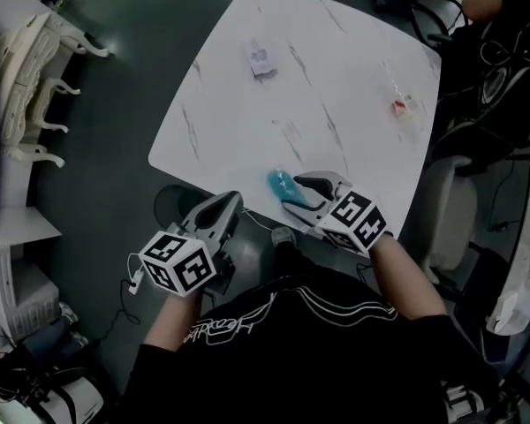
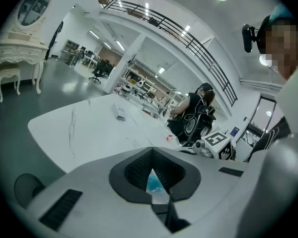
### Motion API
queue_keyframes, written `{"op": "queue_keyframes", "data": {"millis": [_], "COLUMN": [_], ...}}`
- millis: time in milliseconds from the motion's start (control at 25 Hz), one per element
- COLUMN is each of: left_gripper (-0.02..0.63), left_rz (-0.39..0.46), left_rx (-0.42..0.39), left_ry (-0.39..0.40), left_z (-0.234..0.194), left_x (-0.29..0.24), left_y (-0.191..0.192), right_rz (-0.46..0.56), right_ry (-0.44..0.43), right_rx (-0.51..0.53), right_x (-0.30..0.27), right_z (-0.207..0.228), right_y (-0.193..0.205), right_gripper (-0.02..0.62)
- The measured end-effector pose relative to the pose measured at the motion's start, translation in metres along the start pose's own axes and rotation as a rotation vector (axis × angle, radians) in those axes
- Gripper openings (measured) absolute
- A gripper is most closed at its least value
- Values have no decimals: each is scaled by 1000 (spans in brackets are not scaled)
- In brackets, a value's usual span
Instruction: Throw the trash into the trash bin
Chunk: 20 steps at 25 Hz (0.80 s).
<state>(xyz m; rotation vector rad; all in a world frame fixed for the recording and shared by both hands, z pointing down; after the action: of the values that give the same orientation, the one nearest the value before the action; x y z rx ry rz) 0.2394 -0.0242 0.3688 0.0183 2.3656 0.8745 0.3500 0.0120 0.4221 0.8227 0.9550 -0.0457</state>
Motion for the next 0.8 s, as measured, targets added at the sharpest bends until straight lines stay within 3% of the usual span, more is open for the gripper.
{"op": "queue_keyframes", "data": {"millis": [200, 600, 800], "left_gripper": [5, 5, 5], "left_rz": [14, 24, 1], "left_rx": [17, 114, 100], "left_ry": [-40, -70, -97], "left_z": [-17, -35, -41], "left_x": [6, 11, 19], "left_y": [-5, 8, 24], "right_rz": [-168, -251, -309], "right_ry": [30, 73, 115], "right_rx": [126, 141, 150], "right_x": [-34, -53, -64], "right_z": [9, 20, 22], "right_y": [26, 38, 47], "right_gripper": [216, 216, 209]}}
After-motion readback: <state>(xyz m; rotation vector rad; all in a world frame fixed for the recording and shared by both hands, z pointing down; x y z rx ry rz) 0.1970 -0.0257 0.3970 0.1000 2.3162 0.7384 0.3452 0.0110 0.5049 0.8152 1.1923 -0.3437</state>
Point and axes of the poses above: the fingertips, and each gripper's own axes: x backward along the fingers, z to its right, y out of its underside, the point moved 2 cm from there along x, backward along the fingers, and after that the axes turned 11 degrees about -z, right-handed, at the moved point
